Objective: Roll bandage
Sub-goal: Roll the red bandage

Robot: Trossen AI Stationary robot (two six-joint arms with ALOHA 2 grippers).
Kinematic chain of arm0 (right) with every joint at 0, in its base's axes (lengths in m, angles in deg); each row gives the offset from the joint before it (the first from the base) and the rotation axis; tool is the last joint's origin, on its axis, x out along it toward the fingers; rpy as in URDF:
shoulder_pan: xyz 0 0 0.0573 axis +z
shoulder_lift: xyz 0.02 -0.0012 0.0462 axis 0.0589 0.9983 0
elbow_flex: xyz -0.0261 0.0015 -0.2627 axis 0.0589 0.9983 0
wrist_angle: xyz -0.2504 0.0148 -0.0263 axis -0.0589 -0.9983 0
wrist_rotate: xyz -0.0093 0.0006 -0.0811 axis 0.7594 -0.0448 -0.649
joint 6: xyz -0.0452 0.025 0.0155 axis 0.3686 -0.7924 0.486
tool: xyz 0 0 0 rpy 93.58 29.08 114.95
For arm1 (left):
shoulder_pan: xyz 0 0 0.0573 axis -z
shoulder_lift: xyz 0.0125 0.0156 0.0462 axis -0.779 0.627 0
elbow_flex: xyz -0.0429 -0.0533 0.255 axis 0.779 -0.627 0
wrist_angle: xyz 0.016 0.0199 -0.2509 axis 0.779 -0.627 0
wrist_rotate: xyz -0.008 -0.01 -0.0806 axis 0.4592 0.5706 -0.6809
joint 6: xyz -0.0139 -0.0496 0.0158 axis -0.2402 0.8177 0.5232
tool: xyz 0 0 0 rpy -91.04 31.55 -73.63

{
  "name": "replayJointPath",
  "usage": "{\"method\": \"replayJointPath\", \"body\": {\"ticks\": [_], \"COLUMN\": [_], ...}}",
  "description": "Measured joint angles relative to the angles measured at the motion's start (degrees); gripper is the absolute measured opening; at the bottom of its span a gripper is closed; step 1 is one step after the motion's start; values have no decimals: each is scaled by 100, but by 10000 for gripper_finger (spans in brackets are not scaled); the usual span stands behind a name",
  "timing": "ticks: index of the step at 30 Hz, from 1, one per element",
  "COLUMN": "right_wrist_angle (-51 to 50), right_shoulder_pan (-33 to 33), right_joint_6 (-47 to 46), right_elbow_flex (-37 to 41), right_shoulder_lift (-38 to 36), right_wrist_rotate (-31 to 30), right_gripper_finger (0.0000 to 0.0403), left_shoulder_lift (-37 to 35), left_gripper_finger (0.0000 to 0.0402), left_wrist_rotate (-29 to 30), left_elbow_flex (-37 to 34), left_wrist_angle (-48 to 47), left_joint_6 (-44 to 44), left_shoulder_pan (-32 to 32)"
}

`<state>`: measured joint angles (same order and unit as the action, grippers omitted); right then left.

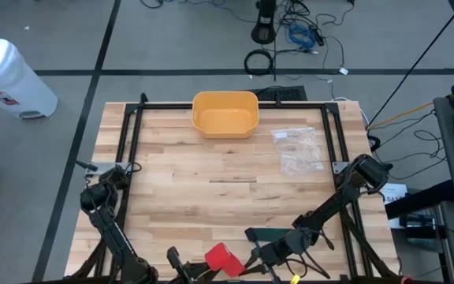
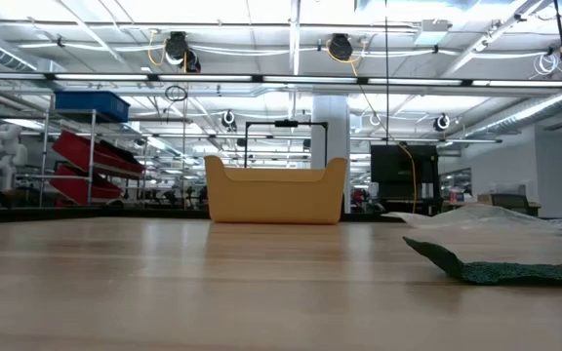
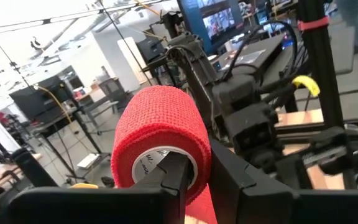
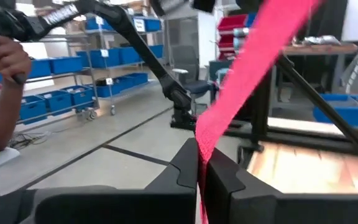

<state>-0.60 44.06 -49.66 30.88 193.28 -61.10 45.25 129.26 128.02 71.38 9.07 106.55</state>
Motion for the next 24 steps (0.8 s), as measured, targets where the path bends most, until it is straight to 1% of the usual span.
{"method": "replayJointPath", "body": {"ticks": [5,11,19,24], "right_wrist_angle": [-87,-1074,-2177,-2583], "right_shoulder_pan": [5,84,351,411], "right_joint_6": [187,523,972,1093], "right_elbow_flex": [-390,-1039,-1848,-2186], "right_shoulder_lift": [-2,-4,-4,-7], "right_wrist_rotate": [346,367,338,333], "right_gripper_finger": [0,0,0,0], "left_shoulder_lift": [0,0,0,0], "left_gripper_finger": [54,54,54,54], "left_wrist_rotate": [13,519,518,518], "left_elbow_flex": [0,0,0,0], "left_wrist_angle": [-245,-313,-352,-341], "left_joint_6": [16,7,7,42], "left_shoulder_pan": [-7,-7,59,119]}}
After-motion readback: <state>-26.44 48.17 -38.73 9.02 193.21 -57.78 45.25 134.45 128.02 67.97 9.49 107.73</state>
